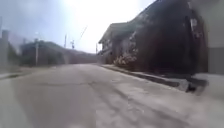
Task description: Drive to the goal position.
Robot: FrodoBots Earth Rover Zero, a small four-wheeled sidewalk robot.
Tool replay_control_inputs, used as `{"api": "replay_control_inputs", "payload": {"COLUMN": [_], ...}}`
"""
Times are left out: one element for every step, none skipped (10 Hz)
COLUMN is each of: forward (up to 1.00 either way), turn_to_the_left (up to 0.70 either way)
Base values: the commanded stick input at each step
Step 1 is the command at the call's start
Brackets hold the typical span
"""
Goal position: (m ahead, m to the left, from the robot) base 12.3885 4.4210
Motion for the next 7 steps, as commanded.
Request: {"api": "replay_control_inputs", "payload": {"forward": [1.0, 1.0, 1.0, 1.0, 1.0, 1.0, 1.0], "turn_to_the_left": [0.0, 0.0, 0.0, 0.0, 0.0, 0.0, 0.0]}}
